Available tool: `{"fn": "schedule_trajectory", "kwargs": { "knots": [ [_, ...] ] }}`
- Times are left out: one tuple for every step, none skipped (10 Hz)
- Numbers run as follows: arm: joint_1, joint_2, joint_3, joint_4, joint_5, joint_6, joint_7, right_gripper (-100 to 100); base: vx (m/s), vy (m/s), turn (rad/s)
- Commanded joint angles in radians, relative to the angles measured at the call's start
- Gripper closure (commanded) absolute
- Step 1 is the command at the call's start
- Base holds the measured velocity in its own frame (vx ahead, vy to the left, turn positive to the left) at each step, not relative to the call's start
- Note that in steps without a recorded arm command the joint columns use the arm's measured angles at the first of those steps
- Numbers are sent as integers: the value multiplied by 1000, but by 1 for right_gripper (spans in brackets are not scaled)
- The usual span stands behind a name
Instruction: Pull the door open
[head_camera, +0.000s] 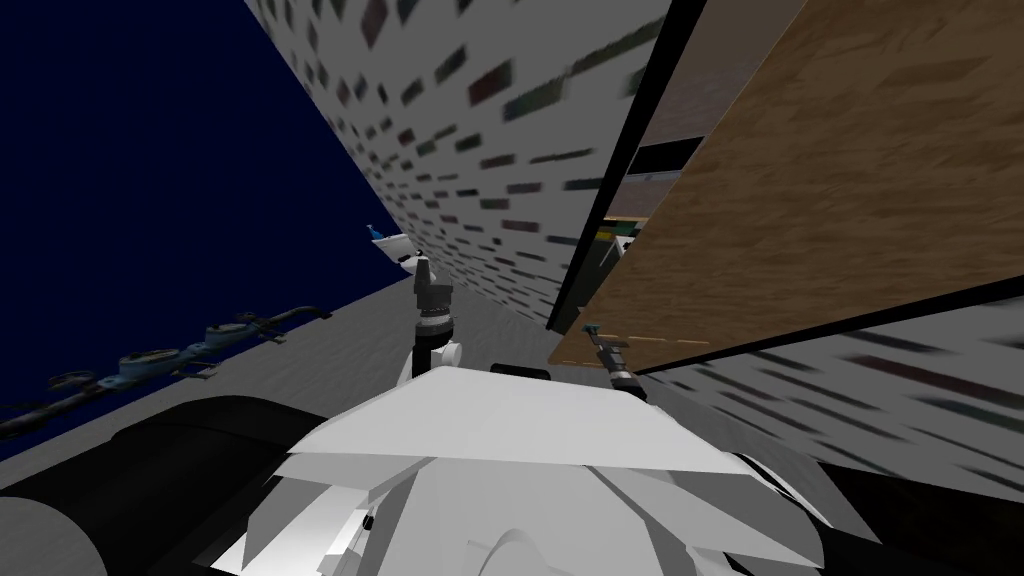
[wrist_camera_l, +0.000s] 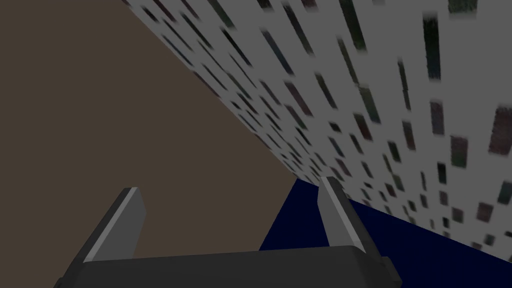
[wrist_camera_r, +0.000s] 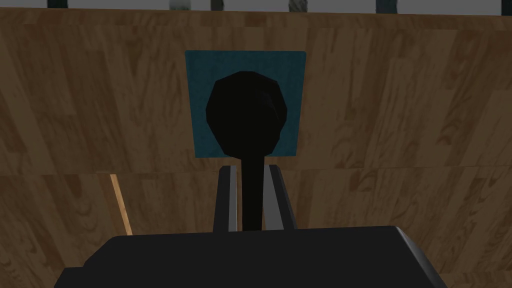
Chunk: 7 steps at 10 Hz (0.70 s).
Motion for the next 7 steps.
{"fn": "schedule_trajectory", "kwargs": {
  "knots": [
    [24,-15,5,6,2,-28,-13,100,-225,-109,226],
    [24,-15,5,-9,2,-28,-13,100,-198,-94,127],
    [24,-15,5,6,2,-28,-13,100,-75,-11,-18],
    [38,-25,8,13,3,-54,-21,100,-109,-22,155],
    [47,-30,11,16,4,-69,-26,100,-182,-66,202],
    [47,-30,11,7,4,-69,-26,100,-135,-64,85],
    [47,-30,11,16,4,-69,-26,100,-51,-29,8]
  ]
}}
